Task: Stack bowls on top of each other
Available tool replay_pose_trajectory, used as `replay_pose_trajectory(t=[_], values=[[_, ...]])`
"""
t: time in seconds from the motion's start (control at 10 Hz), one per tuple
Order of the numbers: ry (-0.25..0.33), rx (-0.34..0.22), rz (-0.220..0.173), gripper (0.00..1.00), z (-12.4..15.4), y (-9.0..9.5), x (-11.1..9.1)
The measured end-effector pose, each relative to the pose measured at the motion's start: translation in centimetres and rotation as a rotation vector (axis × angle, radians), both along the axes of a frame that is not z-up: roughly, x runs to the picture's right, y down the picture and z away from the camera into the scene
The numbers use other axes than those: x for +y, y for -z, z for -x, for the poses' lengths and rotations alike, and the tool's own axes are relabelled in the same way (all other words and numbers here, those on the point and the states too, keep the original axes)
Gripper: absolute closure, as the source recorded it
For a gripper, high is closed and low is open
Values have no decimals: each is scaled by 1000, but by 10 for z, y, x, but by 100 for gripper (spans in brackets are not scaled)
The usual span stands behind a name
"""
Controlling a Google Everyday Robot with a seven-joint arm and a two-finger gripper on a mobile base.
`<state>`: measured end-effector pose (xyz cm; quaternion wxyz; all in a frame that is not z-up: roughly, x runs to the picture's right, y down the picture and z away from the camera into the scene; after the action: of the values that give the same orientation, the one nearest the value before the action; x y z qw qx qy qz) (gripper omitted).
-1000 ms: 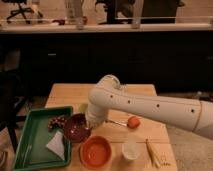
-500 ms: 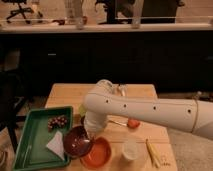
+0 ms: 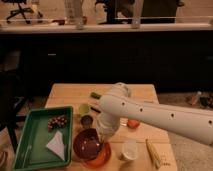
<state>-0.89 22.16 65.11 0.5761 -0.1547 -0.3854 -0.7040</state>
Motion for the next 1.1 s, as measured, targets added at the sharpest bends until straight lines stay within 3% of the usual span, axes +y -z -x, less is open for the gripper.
replay_pose_trajectory(t=[0.4, 1.1], values=[[-42, -36, -43, 100, -8, -9, 1], [-35, -54, -42, 99, -21, -22, 14]])
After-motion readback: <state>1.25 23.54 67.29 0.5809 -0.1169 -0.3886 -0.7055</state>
